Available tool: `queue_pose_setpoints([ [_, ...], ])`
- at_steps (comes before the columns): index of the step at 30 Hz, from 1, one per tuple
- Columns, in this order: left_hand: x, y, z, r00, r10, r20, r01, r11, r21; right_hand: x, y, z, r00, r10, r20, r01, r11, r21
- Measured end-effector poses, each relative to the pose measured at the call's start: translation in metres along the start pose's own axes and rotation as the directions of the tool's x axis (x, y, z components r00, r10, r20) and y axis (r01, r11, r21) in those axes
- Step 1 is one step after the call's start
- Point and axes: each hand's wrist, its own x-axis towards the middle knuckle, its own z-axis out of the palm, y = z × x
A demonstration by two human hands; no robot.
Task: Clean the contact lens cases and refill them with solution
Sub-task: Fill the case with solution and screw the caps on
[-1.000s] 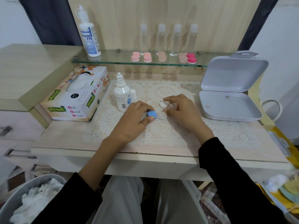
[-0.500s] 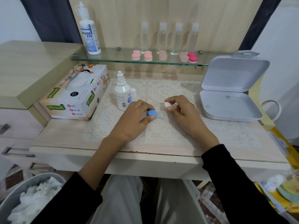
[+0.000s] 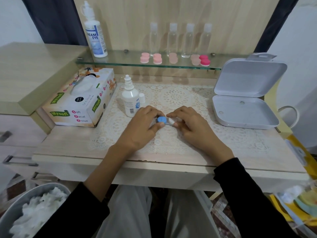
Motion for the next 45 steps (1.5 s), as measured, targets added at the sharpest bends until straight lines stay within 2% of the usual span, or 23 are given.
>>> queue_pose_setpoints([
  [7, 0.000, 0.000, 0.000, 1.000, -0.007, -0.002, 0.007, 1.000, 0.006, 0.000, -0.002, 0.000, 1.000, 0.005, -0.021, -0.006, 1.000, -0.025],
  [16, 0.000, 0.001, 0.000, 1.000, -0.006, -0.003, 0.006, 1.000, 0.026, 0.001, -0.006, -0.002, 0.993, 0.100, -0.058, -0.105, 0.991, -0.077],
  [22, -0.001, 0.000, 0.000, 1.000, -0.009, -0.004, 0.009, 1.000, 0.021, -0.002, -0.010, -0.002, 0.998, 0.047, -0.049, -0.053, 0.991, -0.124],
  [32, 0.000, 0.002, -0.001, 1.000, -0.008, -0.003, 0.008, 0.999, 0.039, 0.001, -0.006, -0.001, 0.992, 0.117, -0.047, -0.120, 0.990, -0.071],
  [38, -0.001, 0.001, 0.000, 1.000, -0.006, -0.002, 0.006, 0.999, 0.036, -0.002, -0.009, -0.001, 0.996, 0.071, -0.045, -0.076, 0.990, -0.115],
  [45, -0.001, 0.002, 0.000, 1.000, -0.011, 0.001, 0.011, 0.999, 0.034, -0.001, -0.007, -0.002, 0.995, 0.083, -0.061, -0.088, 0.993, -0.076],
])
